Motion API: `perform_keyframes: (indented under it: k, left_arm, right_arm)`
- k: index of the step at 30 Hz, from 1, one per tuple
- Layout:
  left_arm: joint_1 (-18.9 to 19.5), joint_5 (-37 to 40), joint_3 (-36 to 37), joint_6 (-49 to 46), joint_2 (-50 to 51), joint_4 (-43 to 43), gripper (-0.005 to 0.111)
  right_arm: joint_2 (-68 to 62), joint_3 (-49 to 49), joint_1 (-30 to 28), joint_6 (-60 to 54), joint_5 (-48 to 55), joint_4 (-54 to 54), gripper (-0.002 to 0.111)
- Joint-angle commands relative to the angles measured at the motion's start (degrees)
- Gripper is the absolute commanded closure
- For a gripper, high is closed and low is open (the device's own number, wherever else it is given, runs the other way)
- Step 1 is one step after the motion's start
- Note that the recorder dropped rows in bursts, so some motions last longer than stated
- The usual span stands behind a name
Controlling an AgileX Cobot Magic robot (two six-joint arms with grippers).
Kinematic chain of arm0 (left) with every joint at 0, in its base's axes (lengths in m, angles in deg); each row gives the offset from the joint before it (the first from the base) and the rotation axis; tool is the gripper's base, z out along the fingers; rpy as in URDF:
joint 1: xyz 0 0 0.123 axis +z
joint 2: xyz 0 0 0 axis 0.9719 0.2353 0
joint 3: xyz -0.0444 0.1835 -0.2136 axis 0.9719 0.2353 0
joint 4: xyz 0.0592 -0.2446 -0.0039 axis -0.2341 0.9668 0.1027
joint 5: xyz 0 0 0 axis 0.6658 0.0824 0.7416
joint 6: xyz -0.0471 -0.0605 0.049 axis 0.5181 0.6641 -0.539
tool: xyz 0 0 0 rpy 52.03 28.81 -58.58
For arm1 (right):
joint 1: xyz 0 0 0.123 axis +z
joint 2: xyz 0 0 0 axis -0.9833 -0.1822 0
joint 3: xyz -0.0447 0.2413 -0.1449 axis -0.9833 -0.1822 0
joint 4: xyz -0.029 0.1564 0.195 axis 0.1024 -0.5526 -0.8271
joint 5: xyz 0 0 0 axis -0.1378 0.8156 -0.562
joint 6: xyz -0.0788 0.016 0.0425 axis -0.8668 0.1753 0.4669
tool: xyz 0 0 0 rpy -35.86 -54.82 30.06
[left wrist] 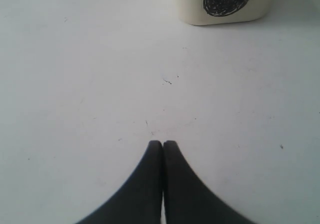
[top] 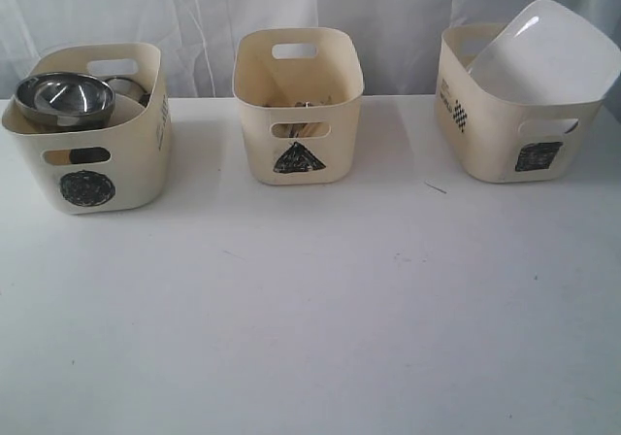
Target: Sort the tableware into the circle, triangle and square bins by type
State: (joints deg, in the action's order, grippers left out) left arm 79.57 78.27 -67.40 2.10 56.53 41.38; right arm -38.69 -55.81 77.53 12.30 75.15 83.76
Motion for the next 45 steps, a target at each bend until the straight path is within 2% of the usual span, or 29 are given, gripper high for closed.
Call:
perform_keyframes:
  k: [1,5,9,10,15,18,45]
  left_arm:
    - [0.1,-0.2,0.2,-0.1,-0.2,0.4,0.107]
    - [0.1,-0.1,0.2,-0.1,-0.2,0.4,0.107]
    - [0.1,-0.1,0.2,-0.1,-0.2,0.4,0.107]
    - [0.1,-0.1,0.2,-0.1,-0.2,0.4,0.107]
    - [0.1,-0.1,0.2,-0.1,-0.2,0.2,0.107]
    - [0.1,-0.1,0.2,-0.1,-0.2,0.2,0.107]
    - [0.1,-0.1,0.2,-0.1,-0.2,0.2,0.107]
  right_arm:
    - [0.3,-0.4,0.2,-0.6,2.6,0.0,0.108]
    - [0.3,-1.7,0.2,-0.7,0.1,0.7,0.108]
    - [0.3,-21.5,0.2,-0.2,-32.6,2.5,0.108]
    - [0.3,-24.9,0.2,-0.2,-36.0,2.0,0.108]
    - [0.3,-25.0,0.2,-0.1,-1.2,1.9,0.108]
    - [0.3,-25.0,0.2,-1.9,-0.3,5.1,0.108]
    - [0.3,-25.0,0.2,-1.9,-0.3,5.1,0.108]
